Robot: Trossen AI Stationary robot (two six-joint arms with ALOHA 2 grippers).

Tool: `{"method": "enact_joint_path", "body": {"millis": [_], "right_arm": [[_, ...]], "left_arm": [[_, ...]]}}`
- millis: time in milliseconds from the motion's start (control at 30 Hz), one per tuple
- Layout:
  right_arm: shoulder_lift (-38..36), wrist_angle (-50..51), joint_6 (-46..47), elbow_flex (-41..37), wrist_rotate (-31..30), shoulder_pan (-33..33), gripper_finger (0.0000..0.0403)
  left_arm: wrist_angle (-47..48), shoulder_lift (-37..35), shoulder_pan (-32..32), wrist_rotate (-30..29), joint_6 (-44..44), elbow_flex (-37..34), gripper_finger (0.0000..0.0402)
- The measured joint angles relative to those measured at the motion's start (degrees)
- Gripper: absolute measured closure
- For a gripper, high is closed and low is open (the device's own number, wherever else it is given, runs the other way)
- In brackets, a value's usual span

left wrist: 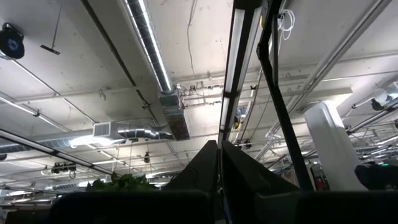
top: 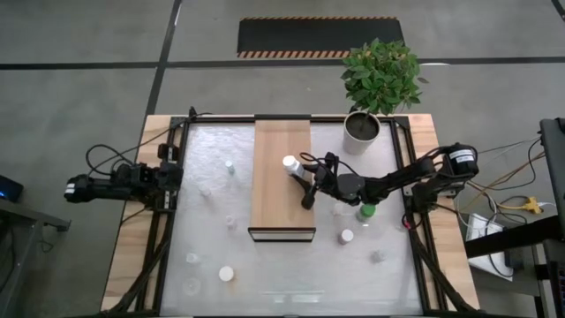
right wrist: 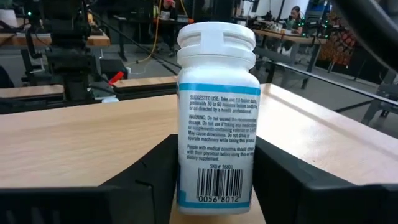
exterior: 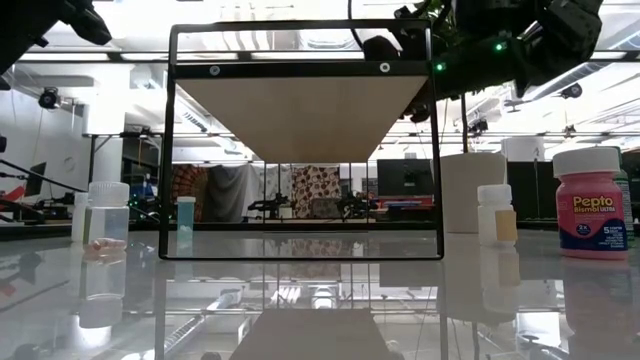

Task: Pick and place medicine bottles onto shelf by color
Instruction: Put the blue pill bottle on the shelf

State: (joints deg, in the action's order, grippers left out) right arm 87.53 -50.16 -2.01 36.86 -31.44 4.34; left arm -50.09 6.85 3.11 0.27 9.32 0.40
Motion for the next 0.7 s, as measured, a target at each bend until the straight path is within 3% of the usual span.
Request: {"method": "enact_joint_path", "body": {"millis": [400, 700], "right_arm": [[-4.7, 10.5, 4.0, 0.4, 0.4, 0.0, 0.0169], [-12.4, 29.1, 5.5, 4.3, 0.4, 0.0, 0.0177]], "left_arm": [[0.0, 0.0, 0.0, -0.1, 0.0, 0.0, 0.0398], [0.0, 0.0, 0.0, -0.2, 0.0, 0.0, 0.0398]]}}
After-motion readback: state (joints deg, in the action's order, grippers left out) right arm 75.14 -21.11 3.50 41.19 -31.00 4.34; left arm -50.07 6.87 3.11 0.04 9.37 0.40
